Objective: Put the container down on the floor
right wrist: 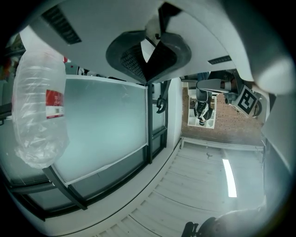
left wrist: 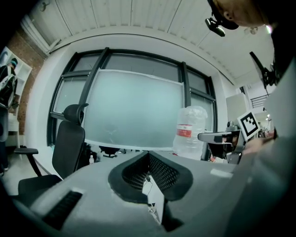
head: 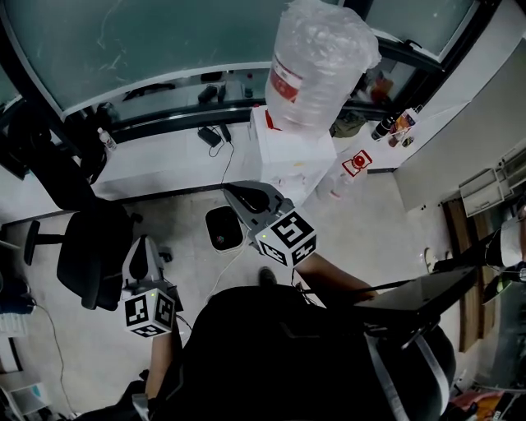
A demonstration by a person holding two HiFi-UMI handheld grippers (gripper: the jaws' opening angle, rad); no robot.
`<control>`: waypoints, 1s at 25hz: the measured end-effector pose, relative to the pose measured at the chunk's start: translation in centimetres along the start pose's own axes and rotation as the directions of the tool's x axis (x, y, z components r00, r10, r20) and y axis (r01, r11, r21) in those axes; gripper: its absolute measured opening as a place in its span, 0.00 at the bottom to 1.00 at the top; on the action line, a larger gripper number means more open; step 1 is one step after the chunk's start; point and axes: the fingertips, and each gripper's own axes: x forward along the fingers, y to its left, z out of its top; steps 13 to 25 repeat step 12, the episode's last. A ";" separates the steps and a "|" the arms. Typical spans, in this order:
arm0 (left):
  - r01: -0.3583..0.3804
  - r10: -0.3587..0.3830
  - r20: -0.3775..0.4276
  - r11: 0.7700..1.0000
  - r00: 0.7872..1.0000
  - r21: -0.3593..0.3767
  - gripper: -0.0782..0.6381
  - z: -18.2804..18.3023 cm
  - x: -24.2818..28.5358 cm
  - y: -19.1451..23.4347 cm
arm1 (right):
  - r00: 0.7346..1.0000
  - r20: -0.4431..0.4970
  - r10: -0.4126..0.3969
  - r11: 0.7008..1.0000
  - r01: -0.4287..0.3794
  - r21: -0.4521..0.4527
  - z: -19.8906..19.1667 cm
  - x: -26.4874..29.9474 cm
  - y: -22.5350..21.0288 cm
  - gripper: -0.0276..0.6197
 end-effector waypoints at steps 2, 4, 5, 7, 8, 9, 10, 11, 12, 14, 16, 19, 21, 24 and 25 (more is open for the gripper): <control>0.008 -0.008 -0.002 1.000 1.000 -0.004 0.13 -0.2 0.0 -0.2 | 1.000 -0.004 -0.007 1.000 0.007 -0.001 -0.2 -0.2 -0.1 0.06; 0.018 -0.018 0.003 1.000 1.000 0.002 0.13 -0.2 0.0 -0.5 | 1.000 -0.007 -0.012 1.000 0.012 0.000 -0.3 -0.4 -0.1 0.05; 0.020 -0.020 0.002 1.000 1.000 0.006 0.13 -0.2 0.1 -0.6 | 1.000 -0.008 -0.013 1.000 0.013 0.003 -0.4 -0.4 -0.1 0.06; 0.018 -0.018 -0.004 1.000 1.000 0.008 0.13 -0.4 0.2 -0.5 | 1.000 -0.010 -0.017 1.000 0.017 0.006 -0.5 -0.4 -0.2 0.05; 0.017 -0.017 -0.006 1.000 1.000 0.006 0.13 -0.6 0.2 -0.6 | 1.000 -0.011 -0.020 1.000 0.020 0.007 -0.5 -0.4 -0.2 0.06; 0.018 -0.018 -0.008 1.000 1.000 0.004 0.13 -0.7 0.3 -0.6 | 1.000 -0.013 -0.022 1.000 0.022 0.008 -0.6 -0.5 -0.3 0.05; 0.020 -0.020 -0.009 1.000 1.000 0.004 0.13 -0.8 0.3 -0.7 | 1.000 -0.014 -0.025 1.000 0.025 0.007 -0.6 -0.6 -0.3 0.06; 0.022 -0.022 -0.010 1.000 1.000 0.004 0.13 -0.9 0.4 -0.8 | 1.000 -0.014 -0.027 1.000 0.027 0.006 -0.6 -0.7 -0.4 0.06; 0.024 -0.024 -0.010 1.000 1.000 0.005 0.13 -0.9 0.4 -0.9 | 0.999 -0.014 -0.029 1.000 0.029 0.004 -0.6 -0.8 -0.5 0.06; 0.024 -0.024 -0.010 1.000 1.000 0.005 0.13 -0.9 0.4 -0.9 | 0.999 -0.014 -0.029 1.000 0.029 0.004 -0.6 -0.8 -0.5 0.06; 0.024 -0.024 -0.010 1.000 1.000 0.005 0.13 -0.9 0.4 -0.9 | 0.999 -0.014 -0.029 1.000 0.029 0.004 -0.6 -0.8 -0.5 0.06; 0.024 -0.024 -0.010 1.000 1.000 0.005 0.13 -0.9 0.4 -0.9 | 0.999 -0.014 -0.029 1.000 0.029 0.004 -0.6 -0.8 -0.5 0.06; 0.024 -0.024 -0.010 1.000 1.000 0.005 0.13 -0.9 0.4 -0.9 | 0.999 -0.014 -0.029 1.000 0.029 0.004 -0.6 -0.8 -0.5 0.06; 0.024 -0.024 -0.010 1.000 1.000 0.005 0.13 -0.9 0.4 -0.9 | 0.999 -0.014 -0.029 1.000 0.029 0.004 -0.6 -0.8 -0.5 0.06; 0.024 -0.024 -0.010 1.000 1.000 0.005 0.13 -0.9 0.4 -0.9 | 0.999 -0.014 -0.029 1.000 0.029 0.004 -0.6 -0.8 -0.5 0.06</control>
